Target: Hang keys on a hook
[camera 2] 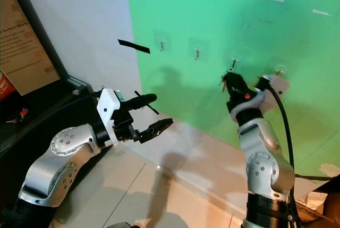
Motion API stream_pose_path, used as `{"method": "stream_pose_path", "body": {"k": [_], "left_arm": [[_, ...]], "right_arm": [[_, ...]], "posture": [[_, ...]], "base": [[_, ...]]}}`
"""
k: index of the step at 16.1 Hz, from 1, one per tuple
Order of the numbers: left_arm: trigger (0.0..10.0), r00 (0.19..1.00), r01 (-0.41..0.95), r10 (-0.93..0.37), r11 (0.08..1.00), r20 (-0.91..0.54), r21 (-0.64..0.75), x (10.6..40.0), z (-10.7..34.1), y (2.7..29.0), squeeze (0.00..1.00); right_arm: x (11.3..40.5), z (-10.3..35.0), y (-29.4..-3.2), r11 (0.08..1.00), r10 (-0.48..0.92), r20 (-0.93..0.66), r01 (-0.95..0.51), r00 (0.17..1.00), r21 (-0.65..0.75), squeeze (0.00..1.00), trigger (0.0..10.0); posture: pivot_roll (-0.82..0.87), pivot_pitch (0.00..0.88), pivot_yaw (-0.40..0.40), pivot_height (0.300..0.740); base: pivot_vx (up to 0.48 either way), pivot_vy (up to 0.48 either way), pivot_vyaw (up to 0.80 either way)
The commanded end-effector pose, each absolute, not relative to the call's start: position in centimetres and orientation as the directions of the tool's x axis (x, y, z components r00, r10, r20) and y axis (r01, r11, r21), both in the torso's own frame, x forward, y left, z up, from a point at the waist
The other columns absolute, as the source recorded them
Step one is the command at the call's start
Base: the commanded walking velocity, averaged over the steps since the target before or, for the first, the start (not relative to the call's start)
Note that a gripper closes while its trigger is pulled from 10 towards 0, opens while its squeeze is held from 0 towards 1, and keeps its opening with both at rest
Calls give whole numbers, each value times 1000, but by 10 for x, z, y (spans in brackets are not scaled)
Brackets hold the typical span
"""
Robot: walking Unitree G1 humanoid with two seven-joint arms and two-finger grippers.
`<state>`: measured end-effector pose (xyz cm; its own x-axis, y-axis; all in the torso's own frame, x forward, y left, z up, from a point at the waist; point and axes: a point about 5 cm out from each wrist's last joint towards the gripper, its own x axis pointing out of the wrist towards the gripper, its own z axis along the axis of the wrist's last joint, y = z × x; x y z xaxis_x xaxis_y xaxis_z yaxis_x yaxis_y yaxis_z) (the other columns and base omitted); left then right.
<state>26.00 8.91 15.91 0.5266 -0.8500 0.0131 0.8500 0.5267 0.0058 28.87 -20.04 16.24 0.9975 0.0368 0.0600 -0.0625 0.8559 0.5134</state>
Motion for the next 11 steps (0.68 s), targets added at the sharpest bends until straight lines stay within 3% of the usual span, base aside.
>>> {"method": "stream_pose_path", "body": {"k": [1,5,9,11], "left_arm": [[10000,547,837,-837,547,-1,17,263,159,93,27],[10000,623,782,-781,623,-39,28,263,149,103,27],[10000,645,764,-763,644,-41,33,264,147,105,24],[10000,692,722,-720,690,-47,52,265,144,109,27]], "right_arm": [[286,153,-210,852,-13,17,3,1000,523,1000,10000],[276,162,-213,845,-26,111,-37,993,534,1000,10000],[276,165,-213,831,-61,116,-14,991,556,1000,10000],[272,162,-209,944,-21,155,-32,988,328,1000,10000]], "posture": [[-84,0,65,740],[-81,0,61,740],[-83,0,63,740],[-80,0,62,740]], "base": [[0,0,0],[0,0,0],[0,0,0],[0,0,0]]}}
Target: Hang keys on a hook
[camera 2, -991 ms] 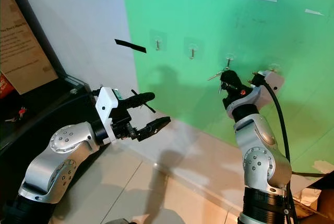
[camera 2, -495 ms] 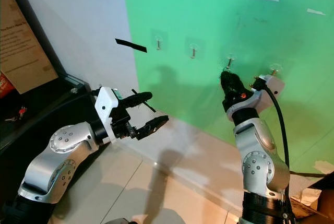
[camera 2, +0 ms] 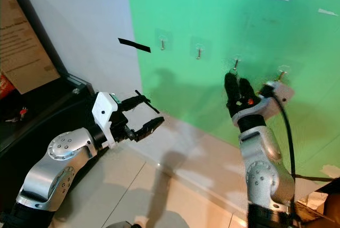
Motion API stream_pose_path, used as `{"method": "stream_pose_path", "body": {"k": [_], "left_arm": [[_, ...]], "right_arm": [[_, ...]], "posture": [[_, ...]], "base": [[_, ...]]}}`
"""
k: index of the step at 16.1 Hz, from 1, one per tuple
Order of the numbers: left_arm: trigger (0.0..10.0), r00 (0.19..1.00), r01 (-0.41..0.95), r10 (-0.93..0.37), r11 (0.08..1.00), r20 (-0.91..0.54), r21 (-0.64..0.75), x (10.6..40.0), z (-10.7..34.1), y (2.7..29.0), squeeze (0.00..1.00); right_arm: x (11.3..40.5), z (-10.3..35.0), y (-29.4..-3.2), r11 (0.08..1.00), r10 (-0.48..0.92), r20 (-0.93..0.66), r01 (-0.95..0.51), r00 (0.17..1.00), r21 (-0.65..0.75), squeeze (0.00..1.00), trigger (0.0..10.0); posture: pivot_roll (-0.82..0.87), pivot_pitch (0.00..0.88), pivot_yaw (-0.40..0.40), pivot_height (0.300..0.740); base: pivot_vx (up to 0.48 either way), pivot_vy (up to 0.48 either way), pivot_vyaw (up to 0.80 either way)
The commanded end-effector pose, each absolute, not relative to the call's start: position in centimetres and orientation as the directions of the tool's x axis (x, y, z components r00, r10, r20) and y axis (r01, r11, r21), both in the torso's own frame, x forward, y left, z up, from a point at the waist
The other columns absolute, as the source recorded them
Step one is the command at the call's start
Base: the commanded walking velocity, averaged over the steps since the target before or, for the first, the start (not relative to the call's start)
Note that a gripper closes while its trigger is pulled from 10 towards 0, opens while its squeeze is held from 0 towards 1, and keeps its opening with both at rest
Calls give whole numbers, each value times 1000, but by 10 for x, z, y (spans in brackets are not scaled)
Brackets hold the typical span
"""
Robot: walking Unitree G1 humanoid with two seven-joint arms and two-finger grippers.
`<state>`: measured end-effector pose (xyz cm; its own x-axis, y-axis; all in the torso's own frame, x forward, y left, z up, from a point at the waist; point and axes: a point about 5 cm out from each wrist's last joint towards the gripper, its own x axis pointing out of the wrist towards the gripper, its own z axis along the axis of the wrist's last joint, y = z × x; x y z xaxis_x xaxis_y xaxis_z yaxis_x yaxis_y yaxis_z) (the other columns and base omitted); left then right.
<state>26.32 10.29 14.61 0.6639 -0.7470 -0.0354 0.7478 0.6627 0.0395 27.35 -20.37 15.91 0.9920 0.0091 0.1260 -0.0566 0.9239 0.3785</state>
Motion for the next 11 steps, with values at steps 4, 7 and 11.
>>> {"method": "stream_pose_path", "body": {"k": [4,7,11], "left_arm": [[10000,787,617,-613,784,-62,72,264,135,121,27],[10000,859,512,-507,854,-78,95,260,124,132,20],[10000,911,411,-403,906,-92,98,256,118,139,8]], "right_arm": [[266,147,-204,949,-32,91,2,995,316,1000,10000],[257,126,-187,967,76,-25,-67,997,248,1000,10000],[253,110,-181,987,144,-111,-135,983,85,1000,10000]], "posture": [[-78,0,61,740],[-67,0,52,740],[-40,0,27,740]], "base": [[0,0,0],[0,0,0],[0,0,348]]}}
